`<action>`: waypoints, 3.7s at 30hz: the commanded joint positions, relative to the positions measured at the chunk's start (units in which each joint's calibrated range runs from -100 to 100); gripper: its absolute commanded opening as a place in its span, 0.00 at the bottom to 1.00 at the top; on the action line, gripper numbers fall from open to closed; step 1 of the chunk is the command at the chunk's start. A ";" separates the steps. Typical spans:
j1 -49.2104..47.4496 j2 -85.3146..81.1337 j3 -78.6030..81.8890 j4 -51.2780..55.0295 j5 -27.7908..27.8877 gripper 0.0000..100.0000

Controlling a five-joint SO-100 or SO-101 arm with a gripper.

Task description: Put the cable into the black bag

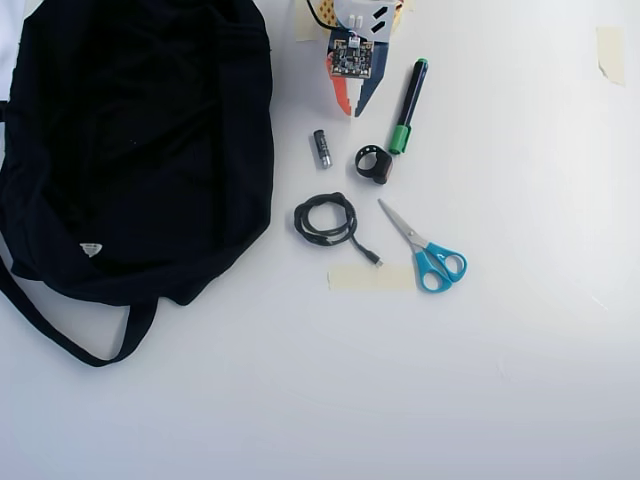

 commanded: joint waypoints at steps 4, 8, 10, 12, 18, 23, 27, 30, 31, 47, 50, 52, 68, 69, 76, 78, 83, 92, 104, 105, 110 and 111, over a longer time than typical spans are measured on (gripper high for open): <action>-0.38 -1.00 1.25 2.58 -0.13 0.02; -0.45 -0.91 1.16 2.41 0.18 0.02; -0.98 -0.83 0.53 1.11 0.18 0.02; -2.17 -0.75 -0.46 -3.11 0.18 0.02; -5.32 5.97 -5.76 -21.71 0.18 0.02; -7.11 19.00 -10.88 -39.71 -0.18 0.02; -7.93 29.21 -14.21 -57.46 -0.34 0.02; -8.01 36.43 -16.81 -70.89 -0.39 0.02; -8.01 38.92 -17.71 -75.11 -0.39 0.02; -6.44 82.99 -69.10 -81.66 0.29 0.02; -6.36 89.63 -81.95 -73.82 0.29 0.02; -6.36 93.53 -89.95 -67.96 0.29 0.02; -4.57 101.08 -102.08 -58.49 0.23 0.02; -4.64 100.50 -100.82 -58.49 0.29 0.02; -5.09 99.92 -100.55 -58.49 0.29 0.02; -5.02 99.92 -100.37 -58.49 0.29 0.02; -4.87 99.92 -101.00 -49.96 0.29 0.02; -5.24 99.83 -104.14 -21.45 -0.18 0.02; -5.61 99.83 -110.88 14.55 0.23 0.02; -5.39 99.83 -110.88 16.71 0.23 0.02; -4.94 99.92 -110.34 24.97 0.29 0.02; -4.94 99.92 -109.89 25.49 0.29 0.02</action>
